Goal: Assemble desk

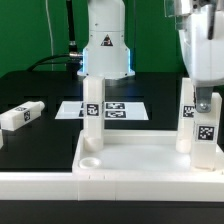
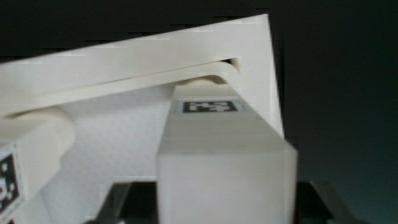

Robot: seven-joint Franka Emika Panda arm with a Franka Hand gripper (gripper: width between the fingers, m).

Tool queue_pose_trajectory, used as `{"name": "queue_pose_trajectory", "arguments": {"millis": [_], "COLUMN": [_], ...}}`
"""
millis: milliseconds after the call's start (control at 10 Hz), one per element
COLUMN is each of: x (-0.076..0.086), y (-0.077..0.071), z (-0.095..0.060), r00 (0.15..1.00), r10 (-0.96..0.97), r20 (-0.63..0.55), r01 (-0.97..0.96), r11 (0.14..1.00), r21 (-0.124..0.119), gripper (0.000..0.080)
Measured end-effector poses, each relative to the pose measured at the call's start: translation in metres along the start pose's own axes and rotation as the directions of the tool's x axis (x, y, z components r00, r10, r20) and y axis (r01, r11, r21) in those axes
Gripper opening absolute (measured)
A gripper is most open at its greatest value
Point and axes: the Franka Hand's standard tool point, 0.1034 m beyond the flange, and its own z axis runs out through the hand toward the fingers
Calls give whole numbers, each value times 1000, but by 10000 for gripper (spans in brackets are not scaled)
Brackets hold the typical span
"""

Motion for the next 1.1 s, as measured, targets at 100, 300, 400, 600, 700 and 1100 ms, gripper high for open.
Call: {"name": "queue_pose_trajectory", "arguments": {"millis": [100, 300, 400, 600, 700, 1100], "x": [0, -1, -5, -10, -9, -8], "y": [0, 1, -2, -3, -3, -3], "z": [1, 2, 1, 1, 0, 0], "r00": [1000, 996, 986, 927, 899, 759], "r10": [-23, -94, -166, -376, -438, -651], "r20": [-1, -4, 0, 2, 2, 2], "r01": [23, 94, 166, 376, 438, 651], "r11": [1000, 995, 986, 927, 899, 759], "r21": [-1, -18, -12, -5, -5, -7], "gripper": [305, 507, 619, 641, 648, 649]}}
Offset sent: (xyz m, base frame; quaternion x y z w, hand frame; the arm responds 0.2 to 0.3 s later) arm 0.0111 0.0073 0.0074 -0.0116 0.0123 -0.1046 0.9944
